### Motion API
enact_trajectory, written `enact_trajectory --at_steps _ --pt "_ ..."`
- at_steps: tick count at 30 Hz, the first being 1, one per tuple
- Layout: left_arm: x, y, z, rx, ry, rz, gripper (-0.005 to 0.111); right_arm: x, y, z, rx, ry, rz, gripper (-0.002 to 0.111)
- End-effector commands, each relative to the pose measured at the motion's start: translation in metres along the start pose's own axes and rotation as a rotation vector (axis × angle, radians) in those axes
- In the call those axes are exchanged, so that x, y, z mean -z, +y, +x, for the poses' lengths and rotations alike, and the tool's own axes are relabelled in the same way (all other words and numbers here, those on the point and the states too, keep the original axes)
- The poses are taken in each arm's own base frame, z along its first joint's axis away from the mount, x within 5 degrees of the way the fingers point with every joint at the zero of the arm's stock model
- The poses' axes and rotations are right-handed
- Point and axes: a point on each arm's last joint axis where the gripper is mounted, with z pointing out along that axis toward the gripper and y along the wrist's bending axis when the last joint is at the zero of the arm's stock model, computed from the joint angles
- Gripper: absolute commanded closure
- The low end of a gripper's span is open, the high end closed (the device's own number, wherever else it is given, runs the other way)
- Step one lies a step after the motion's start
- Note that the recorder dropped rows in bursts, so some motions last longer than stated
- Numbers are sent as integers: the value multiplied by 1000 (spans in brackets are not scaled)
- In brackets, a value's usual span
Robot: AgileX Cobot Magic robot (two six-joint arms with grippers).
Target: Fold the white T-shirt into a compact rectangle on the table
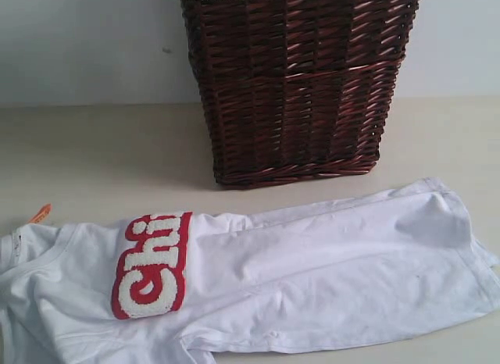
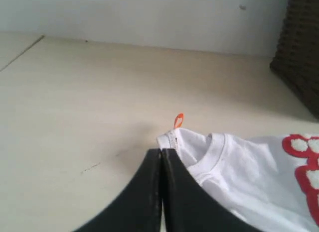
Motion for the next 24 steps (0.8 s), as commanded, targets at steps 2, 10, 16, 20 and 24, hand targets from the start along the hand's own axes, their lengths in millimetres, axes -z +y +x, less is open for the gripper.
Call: enact_trajectory --at_steps 2,10,16,20,24 --pt "1 -5 1 -82 4 95 107 0 0 0 -5 -5 2 108" --pt "2 -8 1 -109 3 149 107 0 0 0 -5 -5 2 108" --pt "2 -8 1 -109 3 149 107 0 0 0 -5 -5 2 108" --pt "2 -8 1 -109 3 149 107 0 0 0 -5 -5 2 108" --pt "2 -8 1 -109 3 149 107 0 1 -1 -18 -19 -3 108"
